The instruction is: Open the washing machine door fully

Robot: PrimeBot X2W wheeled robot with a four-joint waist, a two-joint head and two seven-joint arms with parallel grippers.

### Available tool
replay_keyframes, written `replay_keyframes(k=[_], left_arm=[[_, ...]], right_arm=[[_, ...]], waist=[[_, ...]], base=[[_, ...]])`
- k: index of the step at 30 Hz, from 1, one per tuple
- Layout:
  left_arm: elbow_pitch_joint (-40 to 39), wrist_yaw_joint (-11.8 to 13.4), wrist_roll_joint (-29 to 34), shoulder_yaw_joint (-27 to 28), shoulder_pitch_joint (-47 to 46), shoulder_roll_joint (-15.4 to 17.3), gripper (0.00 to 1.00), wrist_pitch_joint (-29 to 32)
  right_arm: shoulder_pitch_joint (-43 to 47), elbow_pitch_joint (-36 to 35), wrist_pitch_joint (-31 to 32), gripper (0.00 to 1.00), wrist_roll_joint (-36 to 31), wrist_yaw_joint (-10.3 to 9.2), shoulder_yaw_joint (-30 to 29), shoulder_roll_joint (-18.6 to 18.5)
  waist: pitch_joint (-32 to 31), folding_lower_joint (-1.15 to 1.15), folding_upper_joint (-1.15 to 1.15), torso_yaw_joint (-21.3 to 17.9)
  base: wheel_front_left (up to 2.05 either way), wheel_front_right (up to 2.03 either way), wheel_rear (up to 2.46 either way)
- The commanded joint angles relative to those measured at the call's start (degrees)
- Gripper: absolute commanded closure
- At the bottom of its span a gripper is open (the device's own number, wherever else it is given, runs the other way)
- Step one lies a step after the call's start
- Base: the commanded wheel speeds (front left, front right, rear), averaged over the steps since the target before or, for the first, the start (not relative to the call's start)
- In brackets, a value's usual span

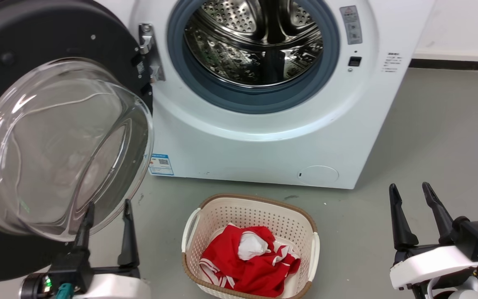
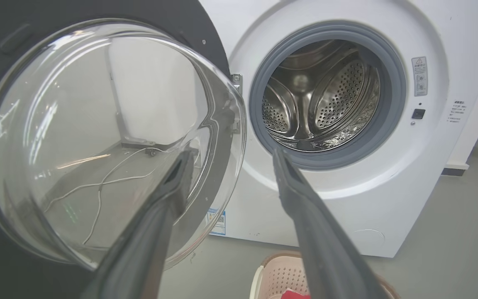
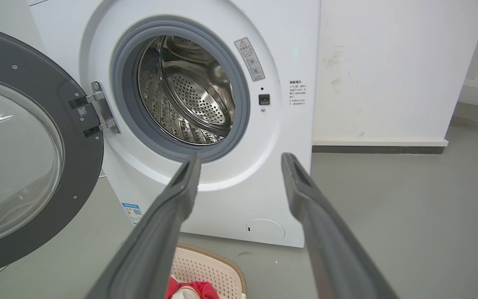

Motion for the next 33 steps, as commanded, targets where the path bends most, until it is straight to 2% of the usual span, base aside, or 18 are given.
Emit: replay_keyframes(k=[1, 9, 23, 33], left_arm=[[0.36, -0.35, 0.50, -0.78, -0.96, -0.47, 0.00, -0.13], [2.01, -1.56, 2.12, -2.03, -5.28, -1.27, 0.00, -0.13], [3.08, -5.06, 3.74, 3.41, -5.75, -4.24, 0.00, -0.13], [4.23, -7.13, 6.49, 4.92, -5.28, -5.82, 0.00, -0.14]], right_arm=[[0.30, -0.32, 0.21, 0.00, -0.23, -0.02, 0.17, 0.06], [1.10, -1.56, 0.84, 0.00, -1.59, -0.02, 0.35, 0.06], [1.33, -2.16, 0.98, 0.00, -1.87, -0.02, 0.90, 0.06], [0.98, -2.32, 1.11, 0.00, -1.80, -0.01, 0.95, 0.06]], waist=[[0.00, 0.00, 0.00, -1.13], [0.94, 0.00, 0.00, -3.56], [1.19, 0.00, 0.00, -4.85], [1.35, 0.00, 0.00, -4.80]], base=[[0.00, 0.00, 0.00], [0.00, 0.00, 0.00], [0.00, 0.00, 0.00], [0.00, 0.00, 0.00]])
